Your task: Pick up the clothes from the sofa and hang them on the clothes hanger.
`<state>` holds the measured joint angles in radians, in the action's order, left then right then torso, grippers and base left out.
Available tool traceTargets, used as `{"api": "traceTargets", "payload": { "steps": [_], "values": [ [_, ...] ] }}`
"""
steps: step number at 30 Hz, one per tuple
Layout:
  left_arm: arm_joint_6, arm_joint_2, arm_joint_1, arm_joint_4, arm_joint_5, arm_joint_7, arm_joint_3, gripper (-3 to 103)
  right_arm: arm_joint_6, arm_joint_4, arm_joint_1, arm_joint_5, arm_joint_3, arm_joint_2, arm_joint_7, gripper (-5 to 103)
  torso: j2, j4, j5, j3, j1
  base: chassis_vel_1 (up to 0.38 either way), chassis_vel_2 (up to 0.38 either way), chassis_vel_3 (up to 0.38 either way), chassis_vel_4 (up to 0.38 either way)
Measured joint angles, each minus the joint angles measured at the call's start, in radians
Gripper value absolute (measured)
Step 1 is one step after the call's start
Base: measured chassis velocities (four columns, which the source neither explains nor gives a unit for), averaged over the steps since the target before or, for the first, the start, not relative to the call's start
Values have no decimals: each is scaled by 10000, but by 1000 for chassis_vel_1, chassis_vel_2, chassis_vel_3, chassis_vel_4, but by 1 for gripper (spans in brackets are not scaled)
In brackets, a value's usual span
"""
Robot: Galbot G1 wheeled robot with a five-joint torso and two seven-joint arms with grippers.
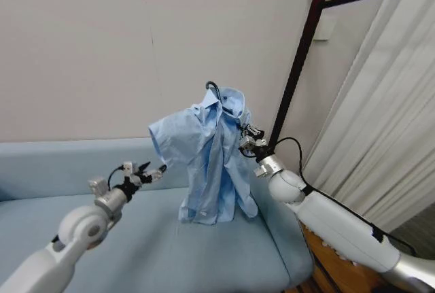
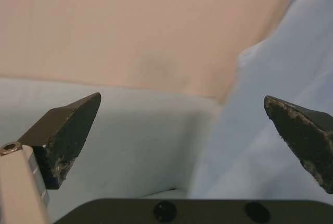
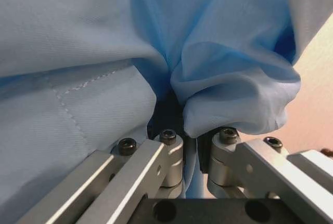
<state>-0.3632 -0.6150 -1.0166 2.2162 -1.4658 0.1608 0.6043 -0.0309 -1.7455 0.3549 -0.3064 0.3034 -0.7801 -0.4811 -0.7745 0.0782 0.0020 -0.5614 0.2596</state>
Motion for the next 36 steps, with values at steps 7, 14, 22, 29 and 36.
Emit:
{"api": "traceTargets", "payload": {
  "steps": [7, 14, 22, 29, 36],
  "values": [
    [-232, 1538, 2833, 152, -3670, 712, -997, 100, -1031, 1348, -268, -1421, 285, -919, -422, 5, 0, -4, -8, 0, 0, 0, 0, 0, 0],
    [-607, 2103, 4069, -539, -4130, 656, -1481, 100, -1552, 1710, 72, -1859, 217, -1148, -636, 5, 1, -1, -6, -1, 1, 0, 0, 0, 0],
    [-1020, 2353, 4623, -501, -6158, 1344, -1597, 100, -1458, 1448, 213, -1839, 312, -993, -590, 5, 1, 1, -5, 1, -2, 0, 0, 0, 0],
    [-1882, 2568, 4805, 205, -7810, 3257, -1614, 100, -1421, 1472, -106, -1673, 647, -1289, -425, 5, 1, -7, -6, 1, -2, 0, 0, 0, 0],
    [-2197, 2642, 4381, 550, -7815, 4021, -1644, 100, -1482, 1631, -311, -1708, 811, -1709, -375, 5, 1, -1, -6, 1, -2, 0, 0, 0, 0]
  ]
}}
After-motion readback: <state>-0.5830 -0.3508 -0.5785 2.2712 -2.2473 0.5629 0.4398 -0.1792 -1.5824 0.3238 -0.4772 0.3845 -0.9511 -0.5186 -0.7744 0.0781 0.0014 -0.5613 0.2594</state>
